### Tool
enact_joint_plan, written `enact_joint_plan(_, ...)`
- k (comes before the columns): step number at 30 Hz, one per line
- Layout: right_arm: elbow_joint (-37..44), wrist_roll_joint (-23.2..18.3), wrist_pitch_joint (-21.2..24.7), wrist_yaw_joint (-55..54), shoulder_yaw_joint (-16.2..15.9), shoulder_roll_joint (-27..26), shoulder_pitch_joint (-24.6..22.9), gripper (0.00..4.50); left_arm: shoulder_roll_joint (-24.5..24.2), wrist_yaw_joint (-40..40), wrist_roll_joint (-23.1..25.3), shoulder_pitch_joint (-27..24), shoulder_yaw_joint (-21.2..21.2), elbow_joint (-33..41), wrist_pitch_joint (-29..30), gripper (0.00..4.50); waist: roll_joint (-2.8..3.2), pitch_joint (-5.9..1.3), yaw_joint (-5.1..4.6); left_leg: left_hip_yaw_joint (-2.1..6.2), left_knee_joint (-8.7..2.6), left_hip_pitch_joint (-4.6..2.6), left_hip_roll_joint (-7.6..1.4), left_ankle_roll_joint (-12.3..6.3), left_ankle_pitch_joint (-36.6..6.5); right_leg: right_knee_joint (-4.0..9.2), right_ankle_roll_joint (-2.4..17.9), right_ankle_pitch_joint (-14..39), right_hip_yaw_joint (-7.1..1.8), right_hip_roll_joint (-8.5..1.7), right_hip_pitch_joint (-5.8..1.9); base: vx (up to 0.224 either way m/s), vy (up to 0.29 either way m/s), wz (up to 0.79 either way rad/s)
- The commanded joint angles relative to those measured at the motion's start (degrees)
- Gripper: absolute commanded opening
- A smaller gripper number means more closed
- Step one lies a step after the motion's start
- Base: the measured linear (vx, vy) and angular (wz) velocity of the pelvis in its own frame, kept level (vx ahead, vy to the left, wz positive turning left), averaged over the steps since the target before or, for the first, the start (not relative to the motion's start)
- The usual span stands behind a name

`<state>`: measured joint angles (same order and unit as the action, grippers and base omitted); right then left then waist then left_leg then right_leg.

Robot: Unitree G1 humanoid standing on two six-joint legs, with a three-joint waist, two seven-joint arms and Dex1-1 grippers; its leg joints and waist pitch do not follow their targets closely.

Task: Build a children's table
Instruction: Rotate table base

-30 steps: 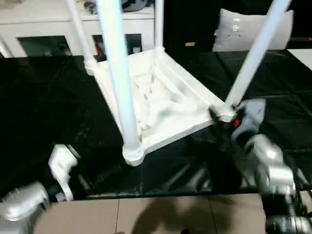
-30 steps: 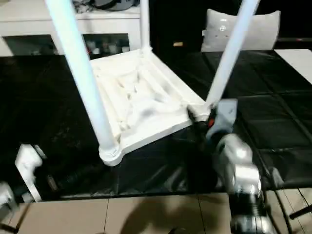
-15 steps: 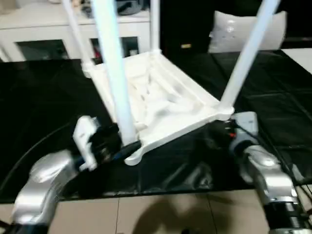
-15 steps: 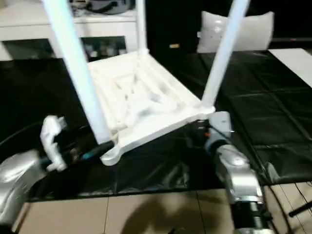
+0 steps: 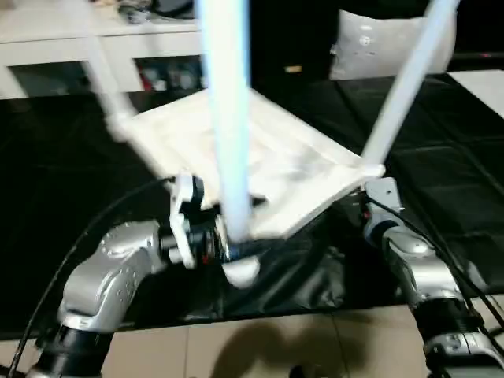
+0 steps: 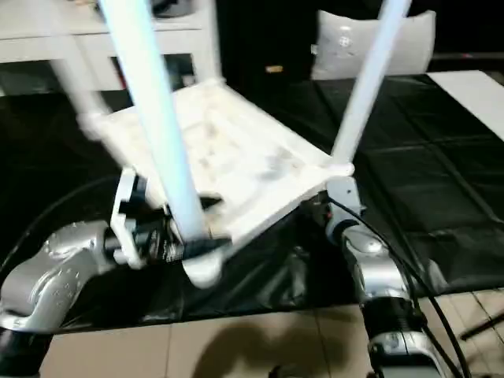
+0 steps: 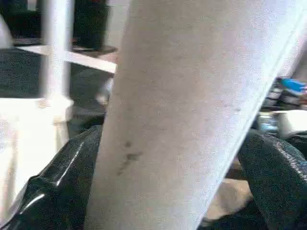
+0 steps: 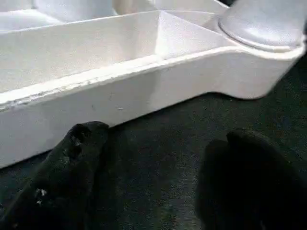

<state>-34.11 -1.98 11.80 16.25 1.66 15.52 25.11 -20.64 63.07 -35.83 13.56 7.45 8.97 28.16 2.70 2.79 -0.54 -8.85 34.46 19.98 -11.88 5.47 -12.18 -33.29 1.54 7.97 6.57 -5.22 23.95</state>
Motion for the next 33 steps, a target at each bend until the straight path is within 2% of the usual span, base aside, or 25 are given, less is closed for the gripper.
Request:
enact_joint_plan(1, -0.4, 0.0, -2.3, 2.6, -2.6, -1.2, 1.9, 4.5, 1.2, 1.8, -2.4, 0.1, 3.2, 3.6, 1.7, 4.46, -1.36, -3.96, 0.29, -1.03, -3.46, 0.96, -0.18, -5.04, -6.3, 3.0, 11.4, 15.7, -2.54, -2.12, -4.36, 0.0, 0.0, 0.0)
enact_joint_plan(2, -0.6, -0.1, -3.1, 3.8, -3.4, -1.8, 2.2, 4.5, 2.5, 1.3, -2.6, 0.9, 3.6, 3.5, 1.8, 4.46, -1.06, -3.86, 0.35, -0.98, -3.48, 0.94, -0.17, -4.89, -6.9, 3.13, 10.9, 17.4, -2.52, -2.2, -4.39, 0.0, 0.0, 0.0)
enact_joint_plan(4, -0.4, -0.1, -3.5, 4.8, -4.4, -2.4, 2.2, 4.5, 3.4, 1.0, -2.6, 1.6, 4.0, 3.2, 1.8, 4.46, -1.12, -3.76, 0.22, -1.03, -3.46, 0.93, -0.08, -4.77, -7.6, 3.37, 10.3, 18.8, -2.47, -2.14, -4.3, 0.0, 0.0, 0.0)
enact_joint_plan(5, 0.1, 0.1, -4.1, 6.3, -5.8, -3.8, 2.3, 4.5, 5.2, 0.3, -1.9, 3.2, 4.8, 1.9, 1.2, 4.46, -1.24, -3.71, -0.17, -0.9, -3.54, 1.13, -0.1, -4.63, -8.3, 3.56, 9.2, 20.3, -2.38, -2.09, -4.41, 0.0, 0.0, 0.0)
enact_joint_plan(9, -0.8, 0.3, -5.4, 7.0, -6.6, -6.0, 3.2, 4.5, 7.8, -0.8, -1.0, 5.3, 5.5, 0.0, 0.3, 4.46, -1.22, -3.71, -0.58, -0.85, -3.43, 1.02, -0.03, -4.16, -9.2, 3.96, 8.0, 22.8, -2.32, -2.1, -4.27, 0.0, 0.0, 0.0)
enact_joint_plan(13, -1.9, 1.3, -6.6, 7.1, -7.9, -7.9, 3.8, 4.5, 10.7, -2.8, 1.5, 7.4, 6.6, -2.7, -2.2, 4.46, -1.24, -3.71, -0.75, -0.81, -3.38, 1.03, -0.1, -4.09, -9.5, 4.03, 7.9, 22.8, -2.29, -2.06, -4.17, 0.0, 0.0, 0.0)
enact_joint_plan(15, -2.4, 1.1, -7.0, 7.5, -7.8, -8.3, 3.8, 4.5, 12.1, -4.3, 3.4, 8.5, 6.9, -4.7, -4.0, 4.46, -1.39, -3.91, -0.63, -0.75, -3.38, 1.12, -0.15, -4.4, -8.5, 3.84, 8.2, 21.4, -2.37, -2.15, -4.33, 0.0, 0.0, 0.0)
enact_joint_plan(16, -2.4, 1.0, -7.0, 7.7, -7.7, -8.3, 3.8, 4.5, 12.5, -4.7, 4.1, 8.9, 7.0, -5.4, -4.6, 4.46, -1.28, -3.98, -0.43, -0.77, -3.32, 0.91, -0.21, -4.7, -7.9, 3.69, 8.6, 20.1, -2.45, -2.11, -4.23, 0.0, 0.0, 0.0)
enact_joint_plan(18, -2.4, 1.3, -7.2, 7.5, -7.6, -8.3, 3.6, 4.5, 13.4, -5.8, 5.3, 9.7, 6.9, -7.0, -6.1, 4.46, -1.23, -4.06, -0.21, -0.81, -3.3, 1.02, -0.24, -5.12, -7.0, 3.53, 9.4, 18.2, -2.49, -2.1, -4.32, 0.0, 0.0, 0.0)
enact_joint_plan(19, -2.7, 1.6, -7.4, 6.6, -7.2, -7.9, 3.4, 4.5, 14.5, -8.8, 7.6, 11.0, 6.5, -9.4, -8.2, 4.46, -1.09, -4.03, -0.17, -0.8, -3.32, 1.01, -0.24, -5.16, -6.9, 3.5, 9.5, 17.8, -2.48, -2.03, -4.32, 0.0, 0.0, 0.0)
enact_joint_plan(21, -3.2, 1.8, -7.6, 5.5, -6.5, -7.5, 3.4, 4.5, 15.6, -12.3, 9.9, 12.3, 5.8, -12.4, -10.3, 4.46, -1.31, -3.96, -0.13, -0.89, -3.27, 1.01, -0.08, -5.13, -7.5, 3.73, 9.2, 18.3, -2.4, -1.95, -4.39, 0.0, 0.0, 0.0)
enact_joint_plan(23, -3.6, 1.9, -7.6, 4.4, -5.0, -7.0, 3.2, 4.5, 16.9, -17.6, 13.3, 14.3, 4.3, -16.9, -13.1, 4.46, -1.06, -3.99, -0.02, -0.76, -3.27, 1.05, -0.04, -4.78, -8.1, 3.89, 8.2, 20.5, -2.27, -2.15, -4.54, 0.0, 0.0, 0.0)
enact_joint_plan(24, -3.5, 1.8, -7.5, 4.1, -4.5, -6.7, 3.0, 4.5, 17.2, -19.4, 14.3, 15.0, 3.7, -18.4, -14.1, 4.46, -1.24, -3.98, -0.03, -0.86, -3.17, 0.96, 0.08, -4.74, -8.1, 4.16, 7.7, 21.0, -2.25, -2.01, -4.41, 0.0, 0.0, 0.0)
enact_joint_plan(28, -1.8, 1.2, -6.0, 3.9, -2.9, -5.0, 1.5, 4.5, 17.1, -20.4, 14.8, 15.7, 2.6, -20.1, -15.1, 4.46, -1.34, -4.03, 0.03, -0.75, -3.17, 1.2, 0.13, -4.93, -8.6, 4.21, 7.2, 22.4, -2.07, -2.09, -4.51, 0.0, 0.0, 0.0)
enact_joint_plan(30, 1.2, 0.2, -4.5, 4.4, -1.6, -3.5, -0.3, 4.5, 17.2, -18.9, 13.6, 15.2, 2.1, -19.2, -15.2, 4.46, -1.34, -4.0, 0.31, -0.84, -3.12, 1.05, 0.09, -5.32, -8.4, 4.38, 7.0, 22.5, -2.16, -2.06, -4.37, 0.0, 0.0, 0.0)
enact_joint_plan(31, 1.8, 0.0, -4.2, 4.6, -1.4, -3.2, -0.6, 4.5, 17.2, -18.6, 13.4, 15.0, 2.1, -18.9, -15.2, 4.46, -0.94, -4.15, 0.6, -0.78, -3.1, 1.03, 0.04, -5.51, -7.6, 4.15, 7.3, 21.5, -2.22, -2.12, -4.43, 0.0, 0.0, 0.0)
enact_joint_plan(32, 2.9, -0.4, -3.5, 4.9, -1.0, -2.8, -1.1, 4.5, 17.2, -17.9, 13.1, 14.7, 2.2, -18.6, -15.1, 4.46, -1.2, -4.18, 0.6, -0.8, -3.11, 1.14, 0.0, -5.79, -7.4, 4.11, 7.6, 20.6, -2.19, -2.05, -4.45, 0.0, 0.0, 0.0)
enact_joint_plan(33, 4.7, -1.0, -2.6, 5.2, -0.4, -2.1, -1.9, 4.5, 16.6, -16.4, 12.5, 14.0, 2.5, -18.0, -14.9, 4.46, -0.99, -4.16, 0.59, -0.76, -3.13, 1.18, 0.03, -5.75, -7.4, 4.05, 7.9, 20.4, -2.13, -2.02, -4.46, 0.0, 0.0, 0.0)
